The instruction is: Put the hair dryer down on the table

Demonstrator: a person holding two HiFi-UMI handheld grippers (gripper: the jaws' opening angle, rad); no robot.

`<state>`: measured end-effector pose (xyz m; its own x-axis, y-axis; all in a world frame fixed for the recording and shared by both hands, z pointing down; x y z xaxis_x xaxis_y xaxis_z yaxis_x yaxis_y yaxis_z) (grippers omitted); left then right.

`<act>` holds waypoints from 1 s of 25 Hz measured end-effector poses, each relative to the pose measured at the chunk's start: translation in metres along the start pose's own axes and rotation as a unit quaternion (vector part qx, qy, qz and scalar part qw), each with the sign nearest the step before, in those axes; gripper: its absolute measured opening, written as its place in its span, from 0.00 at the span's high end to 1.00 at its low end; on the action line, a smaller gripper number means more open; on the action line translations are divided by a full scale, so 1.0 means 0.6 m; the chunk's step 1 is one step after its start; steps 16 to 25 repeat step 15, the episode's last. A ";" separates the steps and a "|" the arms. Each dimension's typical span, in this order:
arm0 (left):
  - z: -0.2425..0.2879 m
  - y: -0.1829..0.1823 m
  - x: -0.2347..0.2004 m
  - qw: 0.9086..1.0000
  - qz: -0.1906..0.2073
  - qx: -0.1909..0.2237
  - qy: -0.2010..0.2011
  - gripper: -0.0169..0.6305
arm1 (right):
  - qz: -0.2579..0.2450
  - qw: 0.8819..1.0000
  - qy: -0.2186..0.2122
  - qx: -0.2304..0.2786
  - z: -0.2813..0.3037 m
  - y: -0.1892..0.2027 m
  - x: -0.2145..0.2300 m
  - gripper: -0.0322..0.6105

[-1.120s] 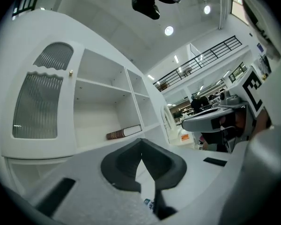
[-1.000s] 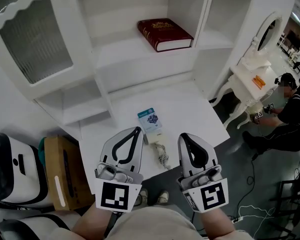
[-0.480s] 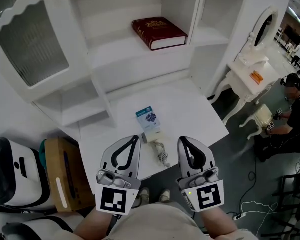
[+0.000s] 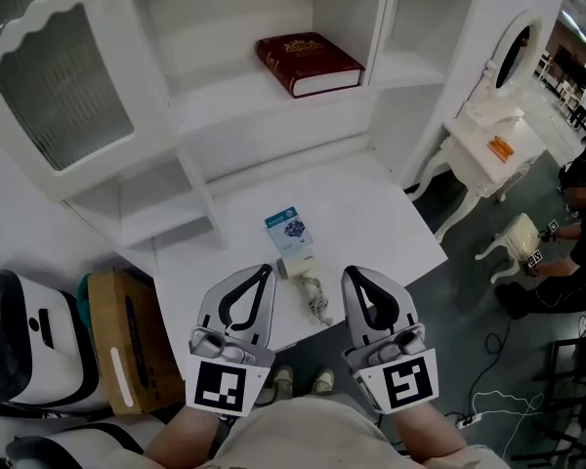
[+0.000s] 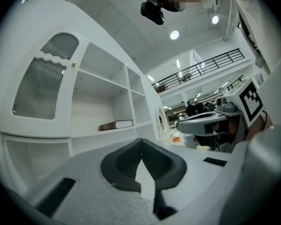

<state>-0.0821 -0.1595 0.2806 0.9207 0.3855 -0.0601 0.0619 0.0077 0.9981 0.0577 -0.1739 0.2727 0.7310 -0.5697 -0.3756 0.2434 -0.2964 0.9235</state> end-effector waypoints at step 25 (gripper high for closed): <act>0.001 0.003 0.001 1.000 0.012 -0.002 -0.006 0.95 | 0.003 1.000 0.010 -0.005 -0.006 0.009 0.012 0.92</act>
Point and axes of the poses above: the fingertips, and each gripper's own axes: z forward along the fingers, x to its right, y out of its underside, the point moved 4 cm from there along -z, backward along the fingers, and after that the axes turned 13 degrees about -z, right-handed, at the moved point
